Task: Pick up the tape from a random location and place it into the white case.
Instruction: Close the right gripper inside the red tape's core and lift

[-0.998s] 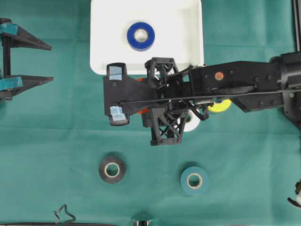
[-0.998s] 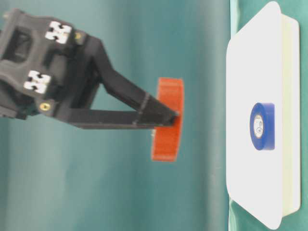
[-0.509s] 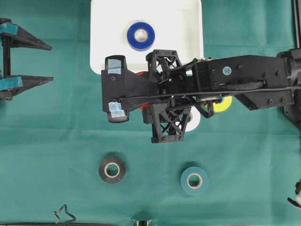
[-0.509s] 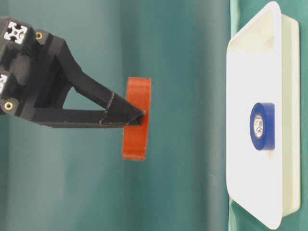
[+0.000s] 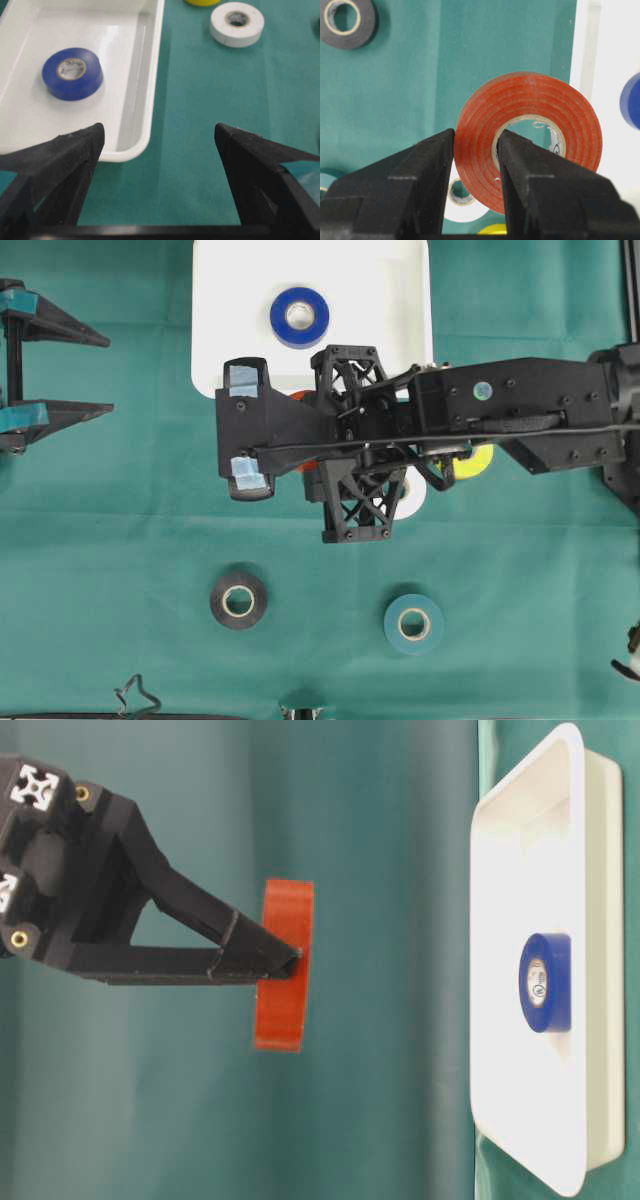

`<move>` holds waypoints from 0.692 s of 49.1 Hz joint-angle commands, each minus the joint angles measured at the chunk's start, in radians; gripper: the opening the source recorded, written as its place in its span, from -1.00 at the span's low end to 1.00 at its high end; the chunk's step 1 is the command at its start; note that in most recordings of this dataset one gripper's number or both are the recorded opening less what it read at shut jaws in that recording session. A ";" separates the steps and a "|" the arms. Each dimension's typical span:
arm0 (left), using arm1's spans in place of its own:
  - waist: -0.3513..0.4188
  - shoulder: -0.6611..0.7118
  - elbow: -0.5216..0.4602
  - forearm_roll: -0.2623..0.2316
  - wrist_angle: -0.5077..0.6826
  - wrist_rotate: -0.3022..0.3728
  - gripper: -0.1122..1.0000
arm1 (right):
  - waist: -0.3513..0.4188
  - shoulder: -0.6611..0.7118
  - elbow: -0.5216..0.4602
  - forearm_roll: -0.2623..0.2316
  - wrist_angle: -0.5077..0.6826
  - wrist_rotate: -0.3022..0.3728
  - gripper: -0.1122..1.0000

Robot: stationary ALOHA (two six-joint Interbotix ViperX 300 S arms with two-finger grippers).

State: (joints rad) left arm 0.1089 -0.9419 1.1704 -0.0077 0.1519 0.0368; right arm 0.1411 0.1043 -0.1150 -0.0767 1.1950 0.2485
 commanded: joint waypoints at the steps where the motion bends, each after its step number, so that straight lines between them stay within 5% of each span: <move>1: -0.002 0.006 -0.009 0.000 -0.005 -0.002 0.95 | 0.002 -0.037 -0.026 -0.002 -0.003 0.002 -0.27; 34: -0.002 0.006 -0.009 -0.002 0.002 -0.002 0.95 | -0.003 -0.037 -0.026 -0.021 -0.005 0.002 -0.27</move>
State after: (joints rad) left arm 0.1089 -0.9419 1.1704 -0.0077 0.1565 0.0368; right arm 0.1396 0.1058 -0.1135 -0.0874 1.1934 0.2485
